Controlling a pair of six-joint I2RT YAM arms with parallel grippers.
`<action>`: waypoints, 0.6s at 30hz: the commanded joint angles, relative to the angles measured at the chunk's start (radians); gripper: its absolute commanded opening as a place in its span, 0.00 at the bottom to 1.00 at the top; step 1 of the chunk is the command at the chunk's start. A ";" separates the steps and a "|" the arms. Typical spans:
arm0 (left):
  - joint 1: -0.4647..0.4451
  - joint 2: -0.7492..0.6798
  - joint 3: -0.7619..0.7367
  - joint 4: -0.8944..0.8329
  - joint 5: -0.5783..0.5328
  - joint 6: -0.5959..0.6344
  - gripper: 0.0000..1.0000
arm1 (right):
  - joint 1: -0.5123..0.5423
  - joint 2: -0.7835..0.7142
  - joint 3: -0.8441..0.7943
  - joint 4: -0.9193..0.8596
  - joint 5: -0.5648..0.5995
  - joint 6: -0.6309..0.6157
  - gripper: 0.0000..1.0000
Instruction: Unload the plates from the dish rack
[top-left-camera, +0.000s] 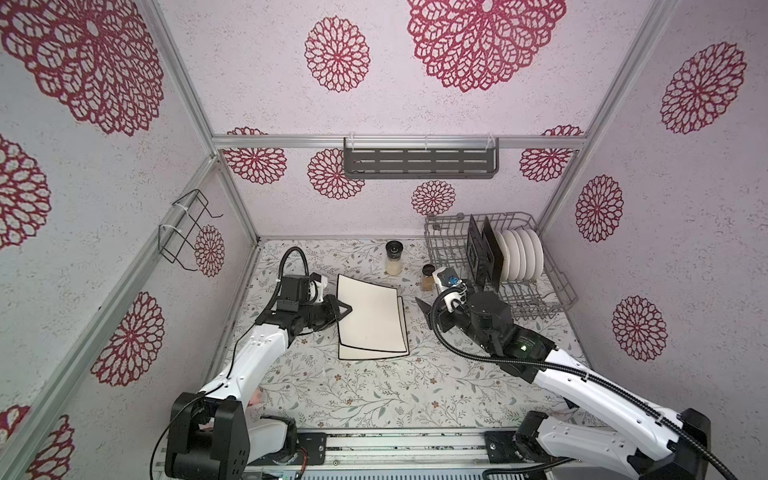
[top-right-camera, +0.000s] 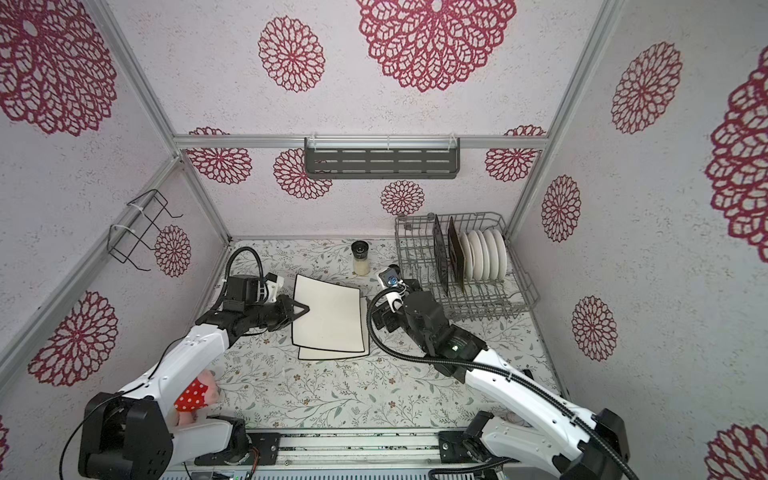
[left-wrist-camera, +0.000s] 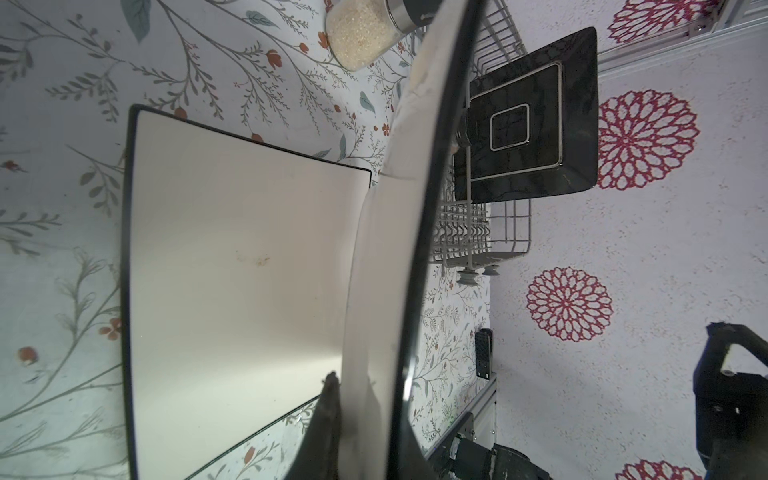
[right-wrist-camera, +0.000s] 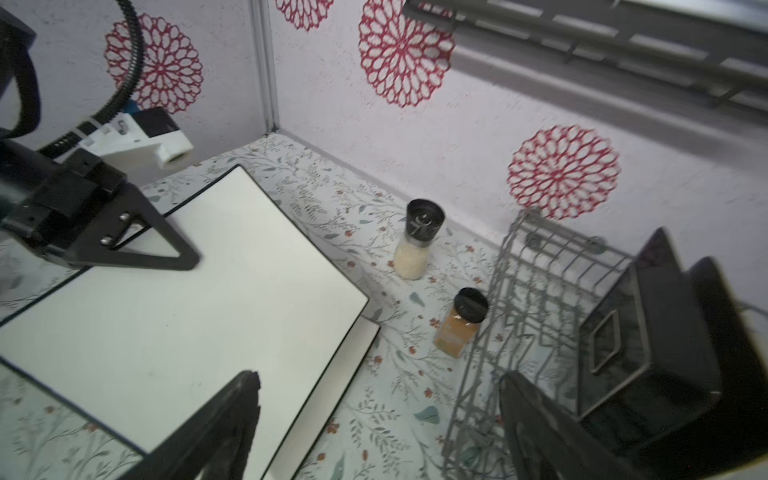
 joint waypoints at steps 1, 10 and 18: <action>0.005 -0.043 0.012 0.081 0.039 0.030 0.00 | -0.040 0.055 0.046 -0.055 -0.196 0.198 0.92; 0.005 -0.043 -0.014 0.100 0.022 0.072 0.00 | -0.153 0.176 0.018 0.070 -0.446 0.444 0.77; 0.006 -0.026 -0.046 0.121 0.007 0.079 0.00 | -0.170 0.308 0.029 0.057 -0.491 0.536 0.73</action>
